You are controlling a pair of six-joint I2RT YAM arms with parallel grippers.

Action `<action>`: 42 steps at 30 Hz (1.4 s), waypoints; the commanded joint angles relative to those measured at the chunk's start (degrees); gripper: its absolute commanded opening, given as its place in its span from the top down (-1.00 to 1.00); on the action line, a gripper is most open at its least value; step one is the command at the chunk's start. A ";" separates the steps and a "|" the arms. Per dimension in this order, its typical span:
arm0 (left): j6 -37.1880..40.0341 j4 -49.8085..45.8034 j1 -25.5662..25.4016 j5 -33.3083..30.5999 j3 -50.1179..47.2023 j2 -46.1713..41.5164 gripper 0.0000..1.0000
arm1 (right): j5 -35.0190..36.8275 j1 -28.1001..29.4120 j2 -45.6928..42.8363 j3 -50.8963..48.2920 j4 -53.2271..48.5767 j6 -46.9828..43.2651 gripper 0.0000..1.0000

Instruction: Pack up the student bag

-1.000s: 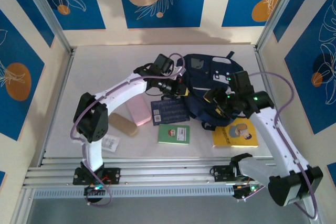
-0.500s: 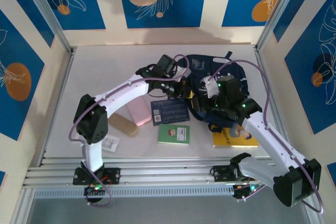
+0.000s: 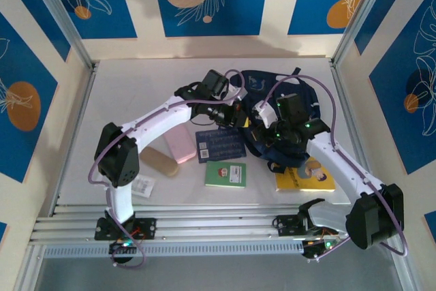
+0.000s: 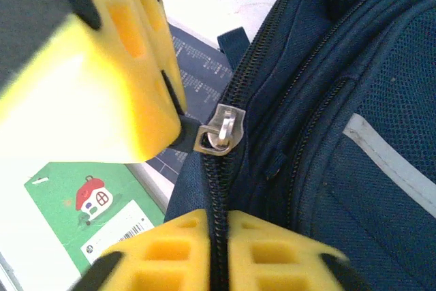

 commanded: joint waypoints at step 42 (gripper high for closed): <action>6.44 -8.18 9.55 -13.77 13.80 10.25 1.00 | 14.09 5.54 -11.27 -5.61 0.28 3.62 1.00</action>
